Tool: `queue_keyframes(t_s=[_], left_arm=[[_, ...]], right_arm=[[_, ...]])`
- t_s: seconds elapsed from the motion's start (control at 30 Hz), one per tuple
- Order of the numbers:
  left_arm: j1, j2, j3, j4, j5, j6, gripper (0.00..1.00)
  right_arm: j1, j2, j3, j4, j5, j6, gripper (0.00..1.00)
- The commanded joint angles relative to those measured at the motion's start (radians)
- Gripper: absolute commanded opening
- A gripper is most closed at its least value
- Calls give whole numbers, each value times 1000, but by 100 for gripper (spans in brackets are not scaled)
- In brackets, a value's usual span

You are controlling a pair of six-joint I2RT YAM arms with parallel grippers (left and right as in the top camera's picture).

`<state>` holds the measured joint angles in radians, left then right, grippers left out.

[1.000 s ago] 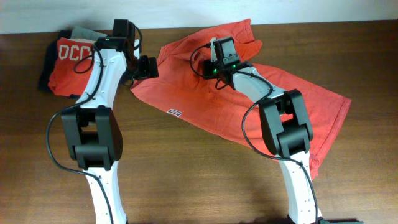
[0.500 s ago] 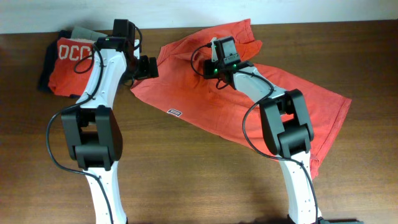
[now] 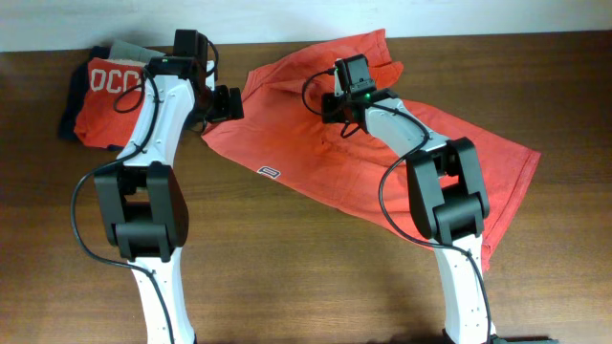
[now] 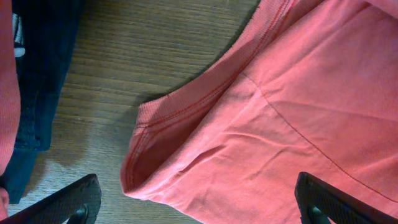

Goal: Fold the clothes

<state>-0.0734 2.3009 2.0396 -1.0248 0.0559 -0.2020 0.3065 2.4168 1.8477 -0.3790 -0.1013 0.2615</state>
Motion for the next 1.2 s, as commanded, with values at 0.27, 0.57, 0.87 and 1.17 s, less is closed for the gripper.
queue_keyframes(t_s=[0.27,0.57,0.87,1.17], left_arm=[[-2,-3,3,-1,8,9,99],[-2,-3,3,-1,8,9,99],[-2,-3,3,-1,8,9,99],[-2,-3,3,-1,8,9,99]], right_arm=[[-5,-72,10,-18,69,-51,39],[8,-126,87,-37,-111,-192,54],[91,-106,86,-23,-99,-205,4],[138,-11,86,79,6,-201,4]])
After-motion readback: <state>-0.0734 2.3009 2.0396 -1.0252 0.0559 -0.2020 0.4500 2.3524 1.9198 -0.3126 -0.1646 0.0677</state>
